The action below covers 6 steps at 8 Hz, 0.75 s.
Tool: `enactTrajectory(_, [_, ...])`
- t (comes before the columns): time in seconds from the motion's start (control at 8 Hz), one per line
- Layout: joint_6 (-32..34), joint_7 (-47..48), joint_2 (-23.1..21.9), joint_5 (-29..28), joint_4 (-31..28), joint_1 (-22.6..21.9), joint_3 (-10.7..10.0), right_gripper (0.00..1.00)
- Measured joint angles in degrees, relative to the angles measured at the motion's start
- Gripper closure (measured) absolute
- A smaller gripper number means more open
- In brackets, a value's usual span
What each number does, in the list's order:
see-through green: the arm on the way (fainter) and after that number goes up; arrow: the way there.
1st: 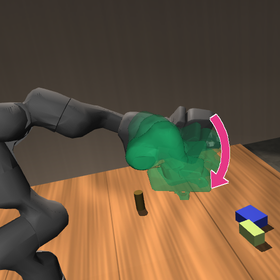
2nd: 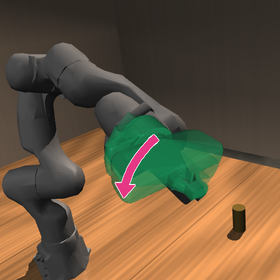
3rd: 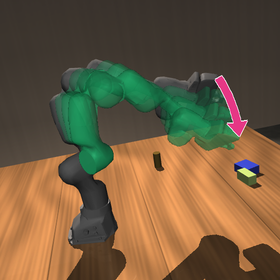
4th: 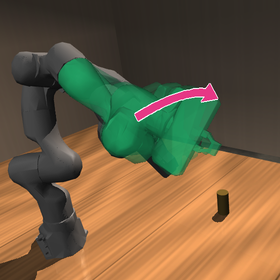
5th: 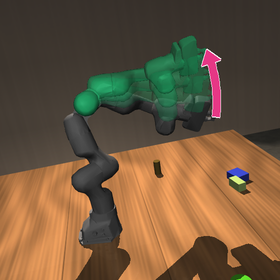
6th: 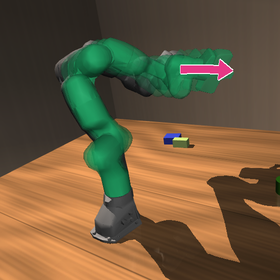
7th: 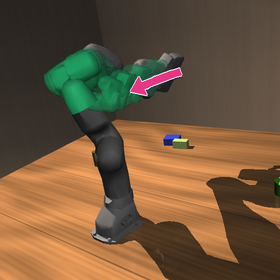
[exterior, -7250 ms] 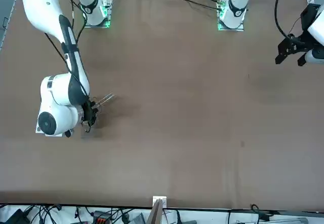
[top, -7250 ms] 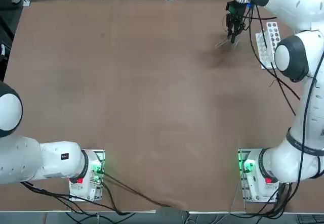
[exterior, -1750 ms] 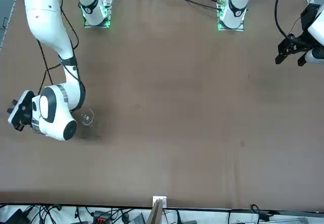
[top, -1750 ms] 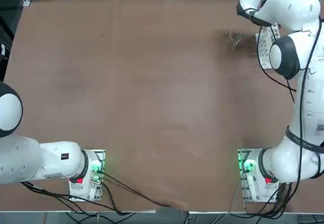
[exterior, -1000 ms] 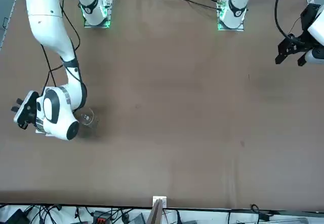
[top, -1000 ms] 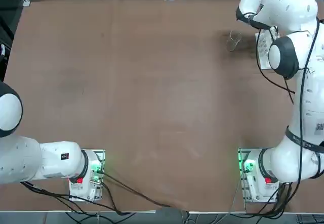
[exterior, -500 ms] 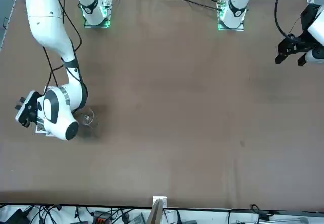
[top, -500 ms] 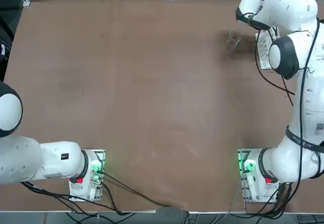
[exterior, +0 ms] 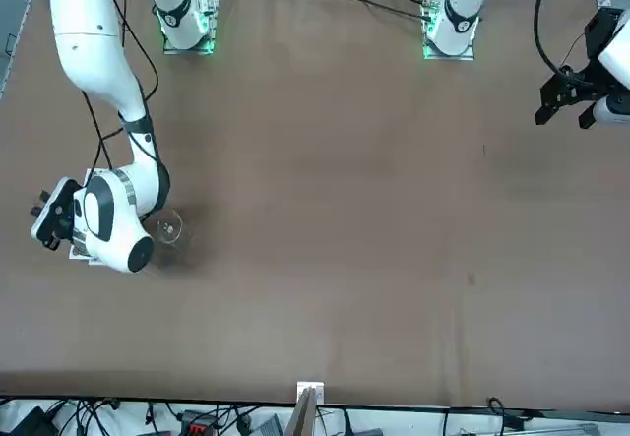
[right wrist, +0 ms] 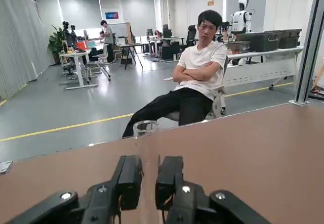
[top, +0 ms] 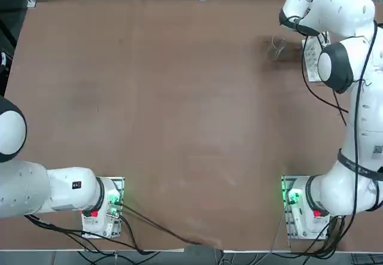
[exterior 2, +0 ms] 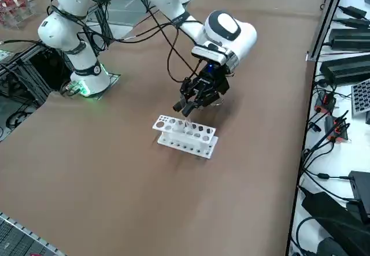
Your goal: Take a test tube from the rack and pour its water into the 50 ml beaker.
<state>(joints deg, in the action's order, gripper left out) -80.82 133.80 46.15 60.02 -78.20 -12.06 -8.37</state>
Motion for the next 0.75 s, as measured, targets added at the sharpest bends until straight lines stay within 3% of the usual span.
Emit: enactTrajectory(0.75, [-0.37,0.25,1.50,0.03,-0.04,0.09,0.01,0.80])
